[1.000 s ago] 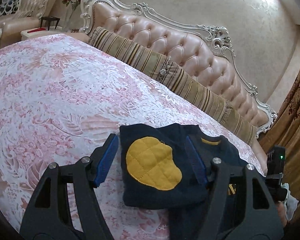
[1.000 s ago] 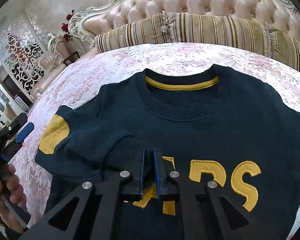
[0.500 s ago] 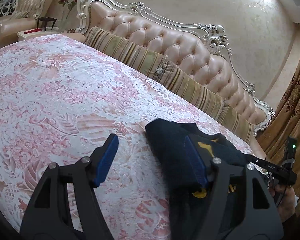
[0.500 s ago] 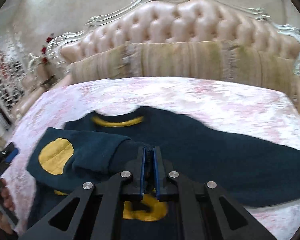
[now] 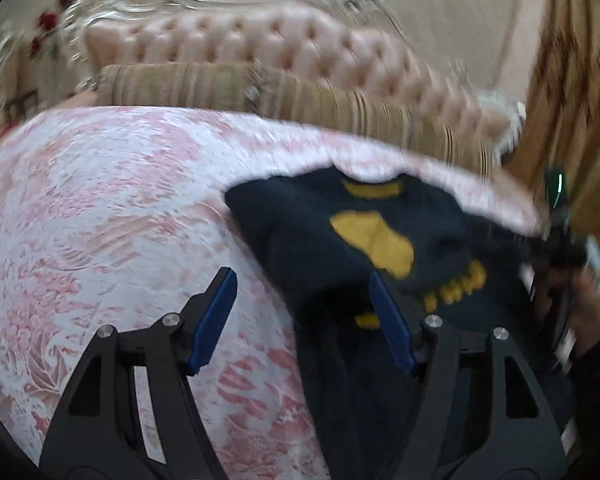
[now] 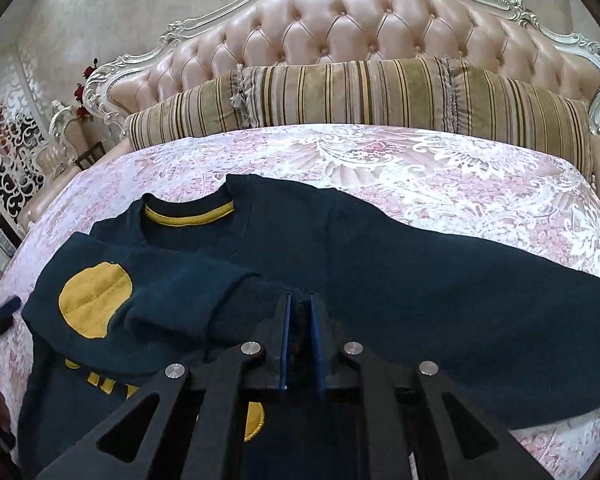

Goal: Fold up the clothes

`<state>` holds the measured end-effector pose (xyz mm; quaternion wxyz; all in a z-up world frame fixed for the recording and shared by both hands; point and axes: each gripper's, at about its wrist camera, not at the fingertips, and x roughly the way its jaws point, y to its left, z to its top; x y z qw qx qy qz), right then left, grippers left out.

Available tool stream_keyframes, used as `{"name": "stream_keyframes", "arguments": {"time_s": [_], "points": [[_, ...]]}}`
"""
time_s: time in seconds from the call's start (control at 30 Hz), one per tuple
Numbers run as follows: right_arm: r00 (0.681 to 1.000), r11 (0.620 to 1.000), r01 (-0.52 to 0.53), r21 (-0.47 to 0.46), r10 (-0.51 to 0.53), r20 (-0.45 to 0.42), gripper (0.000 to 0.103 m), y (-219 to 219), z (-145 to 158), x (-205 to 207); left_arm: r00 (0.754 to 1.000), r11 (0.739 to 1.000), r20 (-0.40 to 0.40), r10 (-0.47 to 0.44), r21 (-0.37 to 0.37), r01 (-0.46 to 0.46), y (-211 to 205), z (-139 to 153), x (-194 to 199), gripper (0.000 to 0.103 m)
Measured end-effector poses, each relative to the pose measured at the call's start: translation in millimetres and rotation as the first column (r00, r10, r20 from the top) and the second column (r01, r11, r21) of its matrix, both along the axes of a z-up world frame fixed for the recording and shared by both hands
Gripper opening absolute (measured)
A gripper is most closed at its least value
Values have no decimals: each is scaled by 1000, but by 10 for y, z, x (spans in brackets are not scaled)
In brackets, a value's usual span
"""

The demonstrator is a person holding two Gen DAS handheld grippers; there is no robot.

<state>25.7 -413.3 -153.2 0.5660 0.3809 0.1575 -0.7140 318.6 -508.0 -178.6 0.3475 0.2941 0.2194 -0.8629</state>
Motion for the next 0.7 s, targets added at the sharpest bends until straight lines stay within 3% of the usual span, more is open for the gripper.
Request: {"name": "stream_keyframes", "arguments": {"time_s": [0.1,0.17,0.2,0.33,0.4,0.47,0.57,0.63,0.67,0.7], "points": [[1000,1000,-7,-13,7,-14,11,25,31,16,990,998,124,63,-30,-60,-20,-129,-140,70],[1000,1000,14,-22,-15,-23,9,58,60,11,979,991,161,128,7,-131,-98,-210,-137,38],[999,999,27,-24,-27,-21,9,78,72,2,979,988,150,141,40,-148,-130,-228,-108,37],[998,998,44,-36,-46,-36,9,261,203,19,974,982,151,169,59,-179,-136,-250,-65,37],[998,999,46,-28,-47,-33,9,283,208,-14,970,983,172,171,42,-181,-115,-278,-87,41],[999,999,46,-1,-46,-14,9,222,113,-85,964,979,182,194,24,-202,-119,-285,-53,56],[1000,999,28,39,-28,7,14,175,17,-127,973,985,167,161,31,-169,-71,-218,17,58],[999,999,19,44,-20,25,32,225,66,-166,977,989,160,139,21,-144,-5,-118,77,58],[999,999,15,46,-17,34,52,251,94,-186,979,991,157,131,10,-134,33,-57,113,59],[999,999,9,34,-11,49,60,307,123,-215,982,993,144,119,3,-121,83,10,166,59]]}}
